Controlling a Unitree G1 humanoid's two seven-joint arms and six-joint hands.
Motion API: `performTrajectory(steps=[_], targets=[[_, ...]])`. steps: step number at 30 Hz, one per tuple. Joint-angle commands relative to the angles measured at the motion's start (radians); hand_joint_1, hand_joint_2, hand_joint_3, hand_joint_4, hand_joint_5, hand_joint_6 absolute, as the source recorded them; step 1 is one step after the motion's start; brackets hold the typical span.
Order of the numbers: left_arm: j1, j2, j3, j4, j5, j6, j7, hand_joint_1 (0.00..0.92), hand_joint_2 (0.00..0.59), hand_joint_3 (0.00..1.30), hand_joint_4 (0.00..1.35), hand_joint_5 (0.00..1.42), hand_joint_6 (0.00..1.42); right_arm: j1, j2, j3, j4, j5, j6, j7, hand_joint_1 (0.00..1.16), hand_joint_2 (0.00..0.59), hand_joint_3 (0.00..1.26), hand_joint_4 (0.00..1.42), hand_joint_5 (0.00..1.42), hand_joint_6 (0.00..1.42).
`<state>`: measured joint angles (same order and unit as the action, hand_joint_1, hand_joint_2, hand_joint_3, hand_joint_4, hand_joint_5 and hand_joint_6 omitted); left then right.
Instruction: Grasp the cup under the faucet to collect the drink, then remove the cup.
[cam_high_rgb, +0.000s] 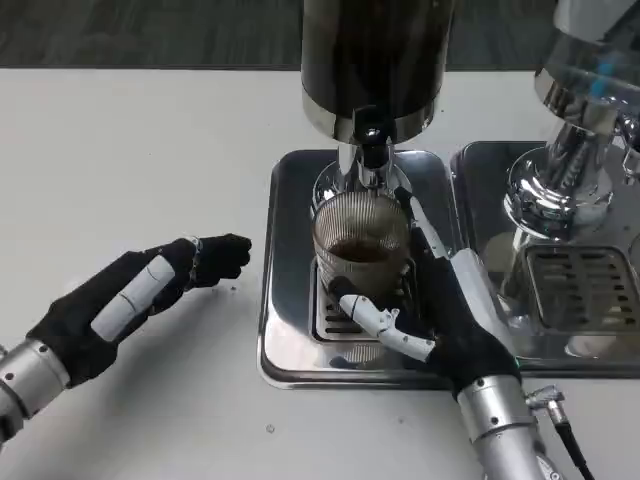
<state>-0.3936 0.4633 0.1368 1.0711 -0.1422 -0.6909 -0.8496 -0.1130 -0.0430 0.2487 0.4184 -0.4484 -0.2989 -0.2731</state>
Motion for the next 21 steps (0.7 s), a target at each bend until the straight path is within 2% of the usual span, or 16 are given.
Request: performTrajectory(steps=[1,11,15,17,21], targets=[[0.02,0.016,-0.001,-0.007,0.011,-0.011,0.005,0.0,0.117,0.29,0.24,0.2,0.12,-0.024,0.009,0.009,0.008,-0.013,0.024,-0.014,0.56,0.235,0.0,0.0,0.0,0.04],[0.036,0.018,0.002,-0.013,0.008,-0.009,0.009,0.0,0.131,0.32,0.26,0.21,0.12,-0.033,0.013,0.03,0.007,-0.047,0.073,-0.031,0.58,0.214,0.0,0.0,0.01,0.14],[0.042,0.02,0.004,-0.016,0.006,-0.008,0.01,0.0,0.124,0.33,0.27,0.23,0.12,-0.037,0.018,0.042,0.012,-0.058,0.085,-0.049,0.59,0.215,0.0,0.0,0.08,0.19],[0.044,0.022,0.004,-0.016,0.006,-0.008,0.01,0.0,0.121,0.33,0.27,0.24,0.12,-0.038,0.02,0.046,0.015,-0.062,0.089,-0.059,0.61,0.215,0.0,0.04,0.13,0.24],[0.048,0.025,0.006,-0.017,0.005,-0.005,0.011,0.0,0.123,0.34,0.28,0.24,0.13,-0.033,0.028,0.056,0.018,-0.077,0.093,-0.087,0.62,0.218,0.08,0.12,0.21,0.36]])
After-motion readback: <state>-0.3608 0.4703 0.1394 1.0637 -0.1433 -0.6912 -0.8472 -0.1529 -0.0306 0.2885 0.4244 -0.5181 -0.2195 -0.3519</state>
